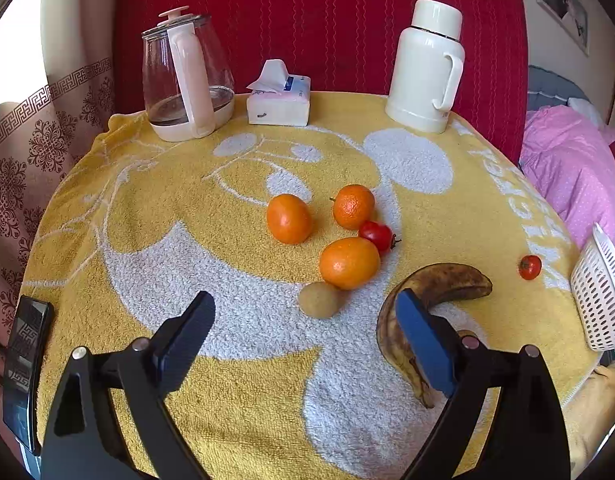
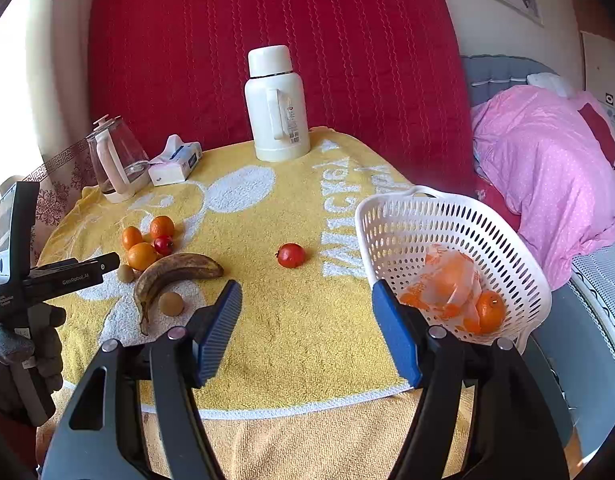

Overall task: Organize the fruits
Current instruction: 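Grasp the small potato with the left gripper while the right grasps the brown kiwi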

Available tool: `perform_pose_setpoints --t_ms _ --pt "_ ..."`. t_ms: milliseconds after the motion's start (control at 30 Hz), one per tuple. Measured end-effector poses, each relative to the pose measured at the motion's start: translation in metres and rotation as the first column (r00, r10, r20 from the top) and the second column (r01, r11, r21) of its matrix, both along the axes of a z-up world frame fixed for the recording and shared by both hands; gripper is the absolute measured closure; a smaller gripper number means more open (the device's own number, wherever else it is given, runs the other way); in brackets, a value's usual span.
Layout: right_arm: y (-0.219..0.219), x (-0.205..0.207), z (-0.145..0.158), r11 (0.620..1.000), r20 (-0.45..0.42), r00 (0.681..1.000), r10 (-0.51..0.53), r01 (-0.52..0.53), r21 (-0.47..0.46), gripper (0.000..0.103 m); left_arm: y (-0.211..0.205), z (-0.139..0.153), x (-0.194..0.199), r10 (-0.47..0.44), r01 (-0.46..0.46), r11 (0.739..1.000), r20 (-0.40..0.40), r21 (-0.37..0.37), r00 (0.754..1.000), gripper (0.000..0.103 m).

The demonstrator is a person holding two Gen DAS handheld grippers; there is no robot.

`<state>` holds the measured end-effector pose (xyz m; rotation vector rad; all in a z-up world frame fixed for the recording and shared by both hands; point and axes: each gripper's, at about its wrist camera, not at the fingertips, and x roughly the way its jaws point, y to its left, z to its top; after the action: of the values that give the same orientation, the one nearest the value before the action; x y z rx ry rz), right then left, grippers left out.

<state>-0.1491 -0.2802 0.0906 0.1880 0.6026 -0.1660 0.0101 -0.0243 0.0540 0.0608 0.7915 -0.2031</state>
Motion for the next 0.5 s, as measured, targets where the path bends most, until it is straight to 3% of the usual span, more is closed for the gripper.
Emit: perform_pose_setpoints --t_ms 200,333,500 --pt "0.012 0.006 -0.005 0.999 -0.020 0.999 0.036 -0.036 0.001 0.034 0.006 -0.013 0.010 0.003 -0.003 1.000 -0.020 0.003 1.000 0.018" --pt "0.024 0.010 -0.009 0.997 -0.038 0.996 0.075 -0.075 -0.005 0.034 0.004 -0.021 0.018 -0.006 0.006 1.000 -0.045 0.001 0.999 0.032" --pt "0.038 0.018 -0.017 0.993 -0.070 0.990 0.120 -0.121 -0.009 0.034 0.003 -0.031 0.025 -0.025 0.024 1.000 -0.074 -0.021 0.997 0.039"
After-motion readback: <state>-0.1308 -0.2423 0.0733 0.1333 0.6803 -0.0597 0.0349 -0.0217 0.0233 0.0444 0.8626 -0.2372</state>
